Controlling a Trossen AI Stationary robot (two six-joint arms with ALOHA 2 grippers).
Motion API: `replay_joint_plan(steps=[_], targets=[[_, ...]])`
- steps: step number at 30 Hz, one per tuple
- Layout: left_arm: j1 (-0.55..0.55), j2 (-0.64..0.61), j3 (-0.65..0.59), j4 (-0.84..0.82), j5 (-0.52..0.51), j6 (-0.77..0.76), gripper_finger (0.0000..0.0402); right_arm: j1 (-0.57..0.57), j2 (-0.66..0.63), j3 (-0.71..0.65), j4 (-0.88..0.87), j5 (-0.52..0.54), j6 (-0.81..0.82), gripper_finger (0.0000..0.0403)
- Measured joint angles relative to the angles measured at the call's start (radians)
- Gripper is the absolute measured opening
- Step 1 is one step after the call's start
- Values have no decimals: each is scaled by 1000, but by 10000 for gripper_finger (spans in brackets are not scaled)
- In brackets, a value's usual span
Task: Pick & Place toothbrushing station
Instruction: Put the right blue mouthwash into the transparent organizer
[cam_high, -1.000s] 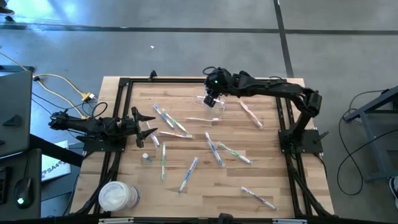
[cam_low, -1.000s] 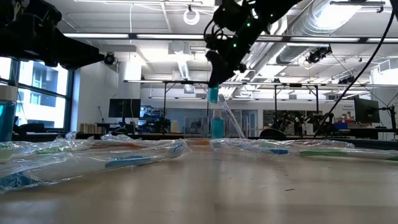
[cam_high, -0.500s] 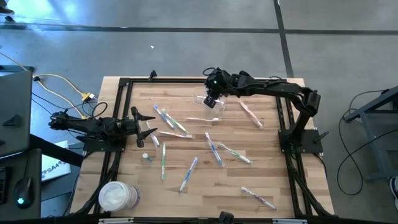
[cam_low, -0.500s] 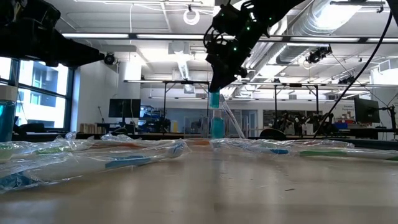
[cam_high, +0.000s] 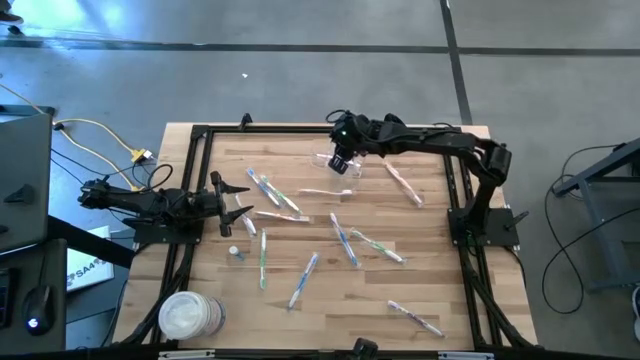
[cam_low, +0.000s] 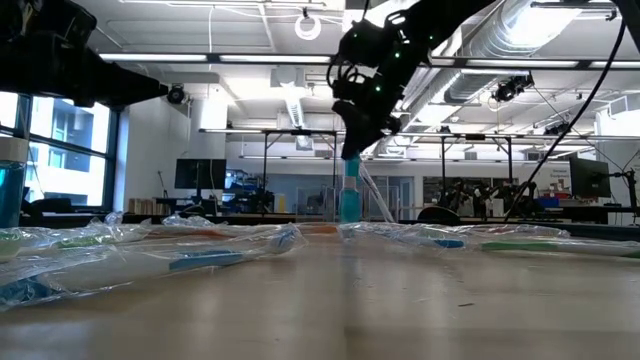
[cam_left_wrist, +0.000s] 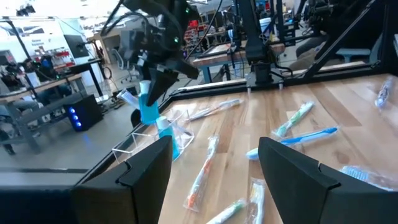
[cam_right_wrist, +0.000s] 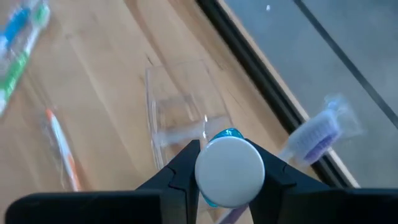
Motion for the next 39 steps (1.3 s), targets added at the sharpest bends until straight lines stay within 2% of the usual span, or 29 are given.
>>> replay_joint_plan(steps=[19,39], targets=[[0,0,0,-7,2,0,239,-20,46,0,1,-52,33,87],[0,0,0,-17,2,-39,239,-22,52,0,-64,-46,50,87]])
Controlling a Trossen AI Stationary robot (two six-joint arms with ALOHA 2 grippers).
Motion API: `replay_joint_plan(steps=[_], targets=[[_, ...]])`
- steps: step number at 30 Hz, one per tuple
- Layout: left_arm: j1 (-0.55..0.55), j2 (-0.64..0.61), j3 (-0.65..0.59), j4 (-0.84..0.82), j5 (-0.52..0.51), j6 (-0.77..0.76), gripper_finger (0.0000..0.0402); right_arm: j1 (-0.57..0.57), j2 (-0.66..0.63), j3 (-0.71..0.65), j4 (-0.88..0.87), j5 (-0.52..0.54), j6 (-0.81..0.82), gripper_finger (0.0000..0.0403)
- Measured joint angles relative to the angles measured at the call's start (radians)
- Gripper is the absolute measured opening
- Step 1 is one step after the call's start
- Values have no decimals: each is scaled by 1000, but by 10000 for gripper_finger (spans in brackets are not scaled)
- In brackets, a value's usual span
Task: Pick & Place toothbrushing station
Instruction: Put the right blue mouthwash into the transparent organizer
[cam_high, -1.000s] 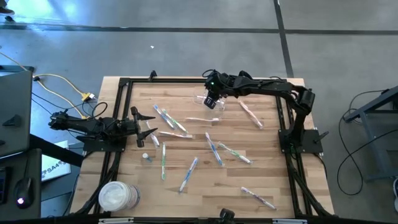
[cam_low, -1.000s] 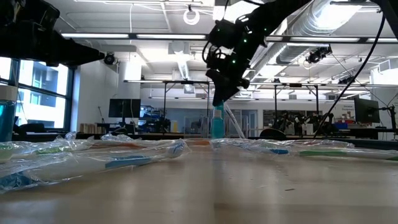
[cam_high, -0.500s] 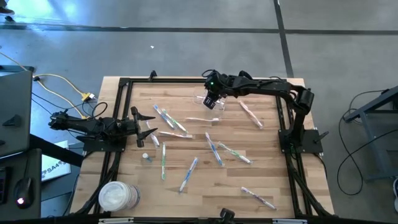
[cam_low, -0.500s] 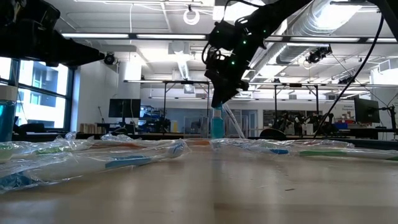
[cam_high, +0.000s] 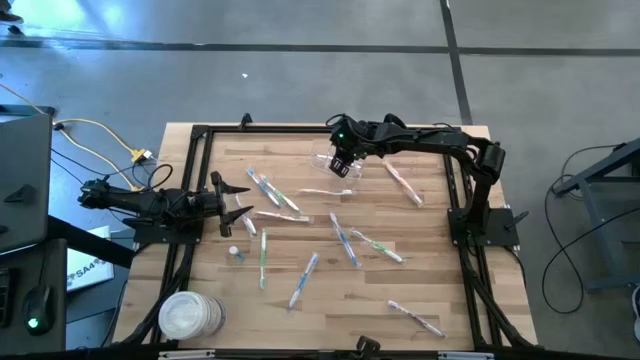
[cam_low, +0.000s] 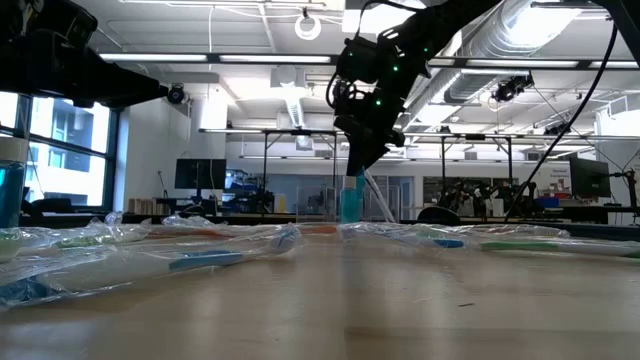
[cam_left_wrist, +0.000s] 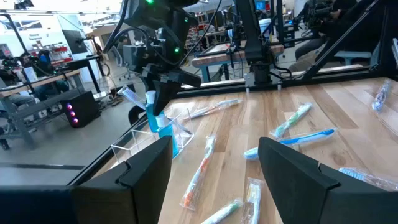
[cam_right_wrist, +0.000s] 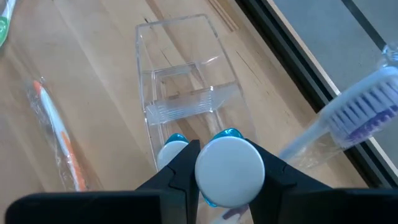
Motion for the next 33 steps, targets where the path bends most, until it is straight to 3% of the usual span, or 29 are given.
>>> replay_joint_plan(steps=[33], targets=[[0,0,0,-2,-2,0,239,-6,2,-1,34,21,-8,95]])
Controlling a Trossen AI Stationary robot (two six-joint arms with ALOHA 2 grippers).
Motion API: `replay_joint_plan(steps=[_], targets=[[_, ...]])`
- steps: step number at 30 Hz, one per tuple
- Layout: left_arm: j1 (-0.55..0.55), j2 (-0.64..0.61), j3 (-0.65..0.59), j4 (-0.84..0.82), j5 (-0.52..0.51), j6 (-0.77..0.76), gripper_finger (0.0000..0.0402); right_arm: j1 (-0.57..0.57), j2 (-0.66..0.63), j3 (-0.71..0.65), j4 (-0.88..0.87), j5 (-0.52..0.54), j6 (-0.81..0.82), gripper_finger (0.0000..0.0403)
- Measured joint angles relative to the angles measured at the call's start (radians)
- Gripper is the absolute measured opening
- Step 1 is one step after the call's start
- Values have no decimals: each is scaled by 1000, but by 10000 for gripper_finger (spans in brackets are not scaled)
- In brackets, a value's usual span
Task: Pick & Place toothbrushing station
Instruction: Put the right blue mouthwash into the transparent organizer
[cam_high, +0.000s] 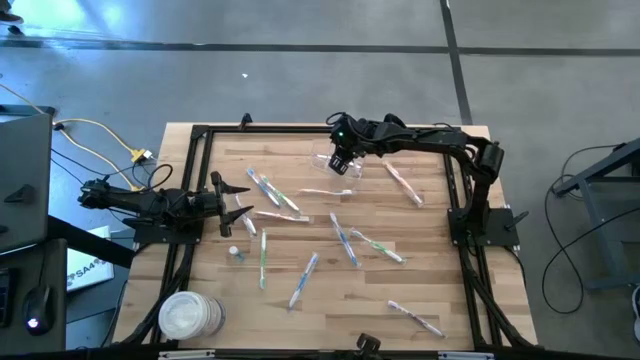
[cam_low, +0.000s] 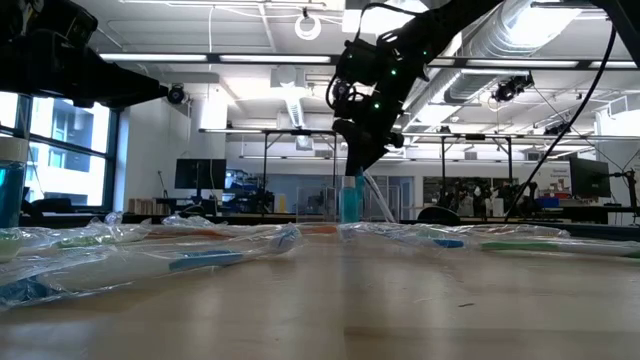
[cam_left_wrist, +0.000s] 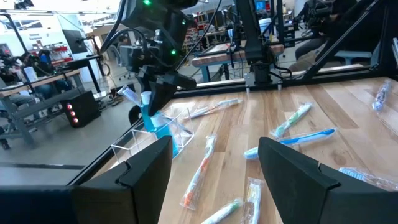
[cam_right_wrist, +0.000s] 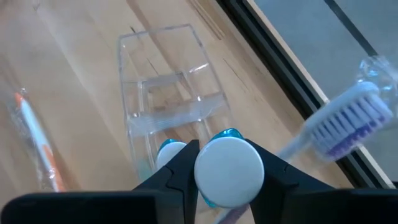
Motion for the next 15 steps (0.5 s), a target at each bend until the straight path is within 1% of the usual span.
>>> replay_joint_plan(steps=[9,15], targets=[[0,0,0,0,4,0,239,4,0,0,7,-24,5,95],[0,0,0,0,3,0,239,2,-2,0,16,-19,1,93]])
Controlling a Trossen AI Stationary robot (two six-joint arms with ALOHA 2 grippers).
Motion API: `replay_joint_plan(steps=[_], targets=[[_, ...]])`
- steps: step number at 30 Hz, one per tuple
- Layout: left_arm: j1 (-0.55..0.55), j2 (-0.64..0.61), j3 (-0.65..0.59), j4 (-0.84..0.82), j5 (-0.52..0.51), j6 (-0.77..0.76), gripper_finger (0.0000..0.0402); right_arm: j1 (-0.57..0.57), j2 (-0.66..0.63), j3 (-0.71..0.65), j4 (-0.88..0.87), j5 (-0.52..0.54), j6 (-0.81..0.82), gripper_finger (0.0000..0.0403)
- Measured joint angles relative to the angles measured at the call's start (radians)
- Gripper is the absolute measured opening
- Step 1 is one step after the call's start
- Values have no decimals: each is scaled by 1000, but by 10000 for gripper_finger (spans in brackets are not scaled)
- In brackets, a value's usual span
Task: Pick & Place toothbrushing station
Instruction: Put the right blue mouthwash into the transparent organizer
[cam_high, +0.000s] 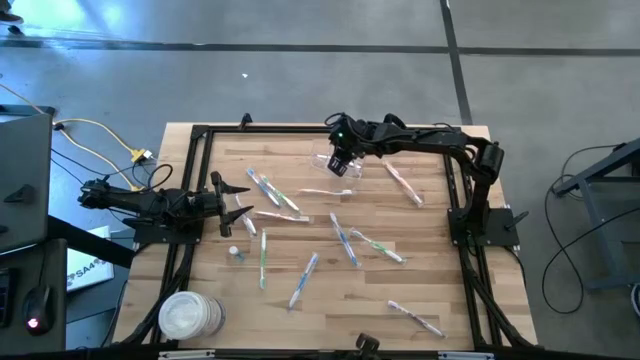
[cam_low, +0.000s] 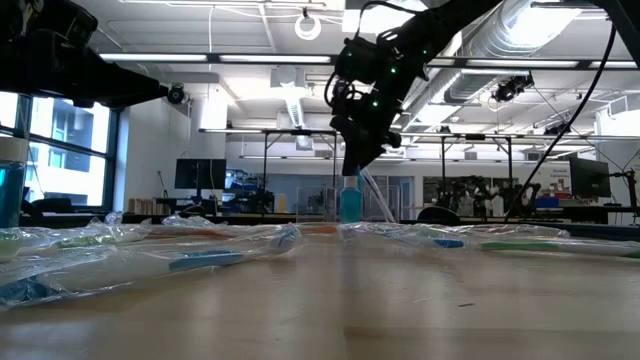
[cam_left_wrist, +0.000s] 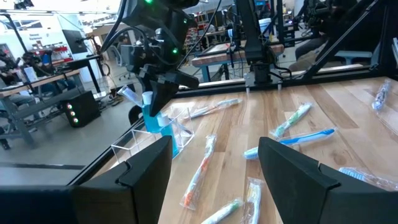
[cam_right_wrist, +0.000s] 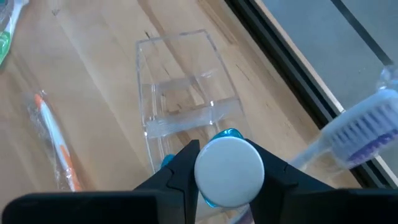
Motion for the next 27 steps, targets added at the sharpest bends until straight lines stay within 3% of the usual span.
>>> replay_joint_plan(steps=[27], targets=[[0,0,0,0,-5,0,239,-19,-22,0,-67,-32,55,92]])
